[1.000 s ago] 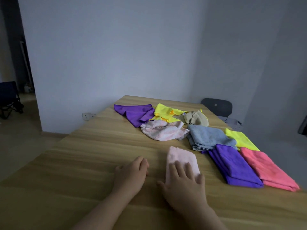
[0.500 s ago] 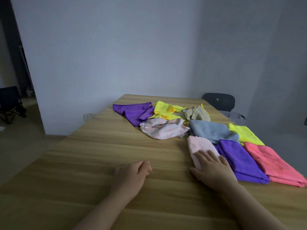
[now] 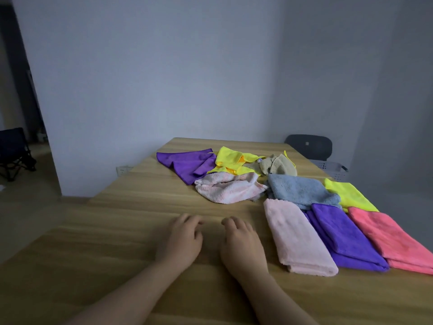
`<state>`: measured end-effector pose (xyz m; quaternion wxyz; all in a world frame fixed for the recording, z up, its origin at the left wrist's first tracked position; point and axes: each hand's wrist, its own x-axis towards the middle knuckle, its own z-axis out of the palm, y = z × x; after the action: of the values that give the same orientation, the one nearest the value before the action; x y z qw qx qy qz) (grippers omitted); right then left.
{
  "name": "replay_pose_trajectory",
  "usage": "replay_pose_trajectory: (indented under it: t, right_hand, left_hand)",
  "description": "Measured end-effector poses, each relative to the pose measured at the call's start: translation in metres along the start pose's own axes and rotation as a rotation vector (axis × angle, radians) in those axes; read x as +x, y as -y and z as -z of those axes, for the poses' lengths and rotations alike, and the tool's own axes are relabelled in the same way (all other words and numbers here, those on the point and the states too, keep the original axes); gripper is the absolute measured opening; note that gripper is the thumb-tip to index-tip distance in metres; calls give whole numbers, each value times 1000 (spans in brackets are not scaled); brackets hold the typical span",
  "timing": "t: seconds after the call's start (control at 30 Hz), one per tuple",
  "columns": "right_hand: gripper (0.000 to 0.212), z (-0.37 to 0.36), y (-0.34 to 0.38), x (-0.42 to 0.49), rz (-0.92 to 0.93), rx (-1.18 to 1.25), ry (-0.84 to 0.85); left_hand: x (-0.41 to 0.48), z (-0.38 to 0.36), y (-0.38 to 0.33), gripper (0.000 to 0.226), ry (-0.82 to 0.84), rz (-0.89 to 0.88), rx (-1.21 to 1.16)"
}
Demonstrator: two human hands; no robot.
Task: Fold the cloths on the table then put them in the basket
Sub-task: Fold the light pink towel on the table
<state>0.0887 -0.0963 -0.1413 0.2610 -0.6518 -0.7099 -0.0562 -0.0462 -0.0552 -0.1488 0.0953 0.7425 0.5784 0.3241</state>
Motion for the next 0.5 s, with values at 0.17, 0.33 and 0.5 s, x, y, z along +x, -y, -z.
replay_pose_trajectory:
  t: [0.17, 0.33, 0.5]
  right_hand:
    - [30, -10, -21, 36, -349, 177, 2]
    - [32, -19, -35, 62, -416, 196, -4]
    - [32, -26, -43, 78, -409, 176, 13]
  left_hand:
    - [36, -19, 10, 37, -77, -169, 223]
    - [84, -39, 11, 53, 27, -319, 312]
    - [121, -58, 12, 61, 405, -210, 361]
